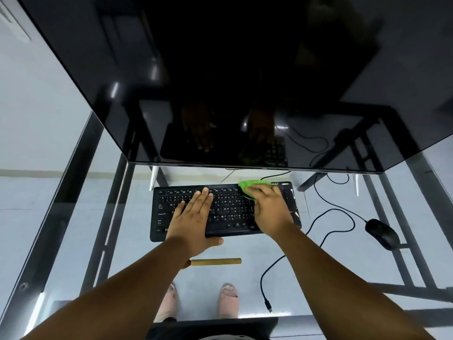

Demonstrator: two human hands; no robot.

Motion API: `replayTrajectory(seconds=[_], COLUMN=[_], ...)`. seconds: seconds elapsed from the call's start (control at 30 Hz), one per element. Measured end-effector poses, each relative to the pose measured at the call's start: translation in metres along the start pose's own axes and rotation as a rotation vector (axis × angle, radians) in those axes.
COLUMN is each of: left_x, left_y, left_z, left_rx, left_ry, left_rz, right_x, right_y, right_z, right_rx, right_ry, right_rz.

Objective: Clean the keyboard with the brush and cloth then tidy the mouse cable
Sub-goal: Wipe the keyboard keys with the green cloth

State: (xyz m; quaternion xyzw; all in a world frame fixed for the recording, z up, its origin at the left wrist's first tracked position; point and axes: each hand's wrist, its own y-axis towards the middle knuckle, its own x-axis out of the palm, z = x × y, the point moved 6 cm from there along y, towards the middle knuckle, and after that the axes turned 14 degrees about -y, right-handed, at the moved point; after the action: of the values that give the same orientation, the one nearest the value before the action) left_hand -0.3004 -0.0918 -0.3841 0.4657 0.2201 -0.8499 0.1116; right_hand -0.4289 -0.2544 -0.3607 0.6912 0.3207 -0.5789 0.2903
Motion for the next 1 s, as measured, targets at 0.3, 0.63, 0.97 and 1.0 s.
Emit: replayTrajectory(seconds=[0.3,0.63,0.97,1.0], left_x=[0.006,0.016,0.023,0.023], left_y=[-0.001,0.001,-0.001,-0.002], left_z=[0.010,0.016,0.018,0.018], left_rx=[-0.051,-0.079,-0.081,-0.081], left_ry=[0.027,0.054,0.081,0.085], left_rz=[0.022,0.040,0.060,0.063], right_x=[-0.001,-0.003,-0.003,-0.001], right_y=[-0.016,-0.044,-0.057,-0.057], right_z=[0.032,0.050,0.052,0.048], right_rx=[0.111,0.036,-0.019,-0.023], right_ry=[-0.028,0.011,0.008,0.007], right_rz=[0.013,0.085,0.064,0.059])
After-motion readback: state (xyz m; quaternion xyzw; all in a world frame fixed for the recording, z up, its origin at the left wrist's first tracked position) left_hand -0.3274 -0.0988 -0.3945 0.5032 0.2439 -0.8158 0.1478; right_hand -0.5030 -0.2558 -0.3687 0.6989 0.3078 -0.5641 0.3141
